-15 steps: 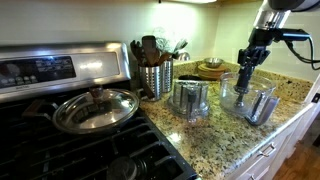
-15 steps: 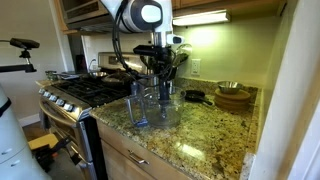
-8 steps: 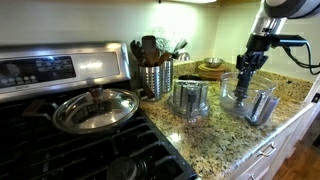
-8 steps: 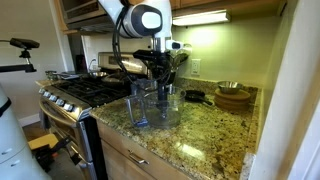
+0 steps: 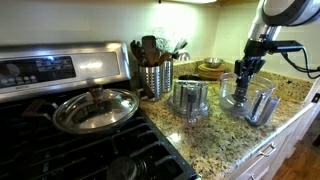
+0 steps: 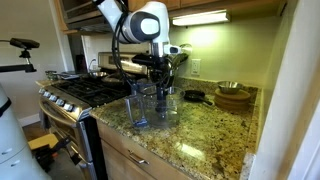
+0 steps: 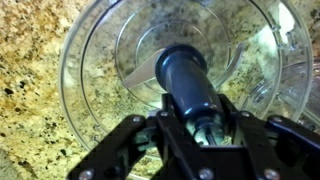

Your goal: Put the blade in the food processor

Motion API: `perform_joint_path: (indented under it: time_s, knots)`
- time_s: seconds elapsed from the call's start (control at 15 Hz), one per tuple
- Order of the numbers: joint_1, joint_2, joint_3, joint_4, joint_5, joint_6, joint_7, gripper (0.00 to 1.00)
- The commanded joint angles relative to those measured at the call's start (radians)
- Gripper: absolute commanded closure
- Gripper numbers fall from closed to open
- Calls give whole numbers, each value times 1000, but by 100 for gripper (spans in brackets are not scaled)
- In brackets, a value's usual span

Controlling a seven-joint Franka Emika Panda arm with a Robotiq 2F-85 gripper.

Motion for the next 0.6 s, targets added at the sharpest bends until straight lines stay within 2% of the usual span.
perform_joint_path:
  time_s: [0.0, 0.53]
  knots:
    - [10, 10, 7, -39, -21, 66, 31, 79]
    - [49, 11, 53, -91, 81, 169, 14, 79]
